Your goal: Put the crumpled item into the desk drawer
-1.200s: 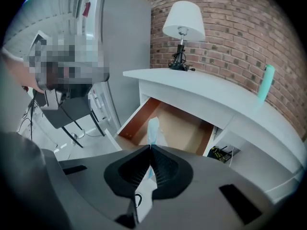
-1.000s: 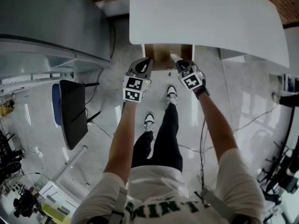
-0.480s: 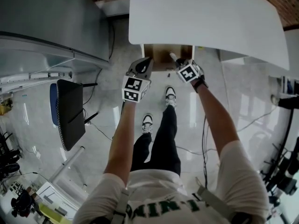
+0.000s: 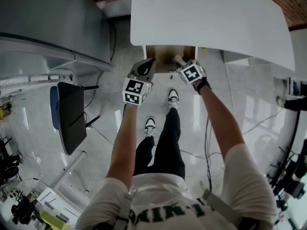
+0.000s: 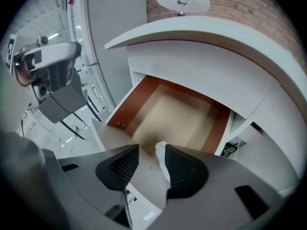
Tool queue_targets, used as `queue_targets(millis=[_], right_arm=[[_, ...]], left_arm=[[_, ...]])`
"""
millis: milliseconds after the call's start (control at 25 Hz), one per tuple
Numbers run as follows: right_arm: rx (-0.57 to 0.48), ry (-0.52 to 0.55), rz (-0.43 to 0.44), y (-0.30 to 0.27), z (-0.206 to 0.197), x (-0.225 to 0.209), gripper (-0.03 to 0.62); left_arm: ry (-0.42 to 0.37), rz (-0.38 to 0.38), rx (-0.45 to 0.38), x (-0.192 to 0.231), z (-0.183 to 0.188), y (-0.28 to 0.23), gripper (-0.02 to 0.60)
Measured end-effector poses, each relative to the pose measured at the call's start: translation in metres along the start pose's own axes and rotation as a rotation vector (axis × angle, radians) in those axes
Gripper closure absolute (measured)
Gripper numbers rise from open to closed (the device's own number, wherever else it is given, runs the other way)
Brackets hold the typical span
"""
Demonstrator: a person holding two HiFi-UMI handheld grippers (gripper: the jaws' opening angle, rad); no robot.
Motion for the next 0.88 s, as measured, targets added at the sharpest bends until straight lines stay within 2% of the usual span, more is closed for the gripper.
queue_targets(millis=[200, 360, 480, 560, 720, 880], right_arm=[[-0.004, 0.010, -0.006, 0.017, 0.000, 0.003, 0.442], [-0.053, -0.013, -0.007, 0.041, -0.001, 0.008, 0.442], [-0.116, -0.044, 0.007, 0.067, 0.002, 0.019, 0.442], [-0.171, -0.110, 0.009, 0.090, 0.005, 0.022, 0.442], [-0.318, -0.206, -0.061, 0.136, 0.013, 0.005, 0.442], [-0.386, -0.254, -0.108, 0.185, 0.012, 0.006, 0.443]], left_arm=[[-0.016, -0.009, 0.000, 0.001, 0.009, 0.008, 0.583], [-0.030, -0.027, -0.005, -0.004, 0.022, 0.016, 0.583], [-0.004, -0.024, 0.000, -0.005, 0.034, 0.026, 0.583], [-0.002, -0.023, 0.008, -0.007, 0.041, 0.033, 0.583], [-0.005, -0.023, 0.010, -0.011, 0.061, 0.046, 0.583], [-0.003, -0.031, 0.002, -0.020, 0.086, 0.061, 0.583]])
Point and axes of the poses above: the fingertips, and each gripper's own axes: y backward along the fingers, x to its left, z out of its top, the point moved 2 cm from there along y, backward along the fingers, and after that the axes turned 11 degrees about -y, right-handed, at the moved point
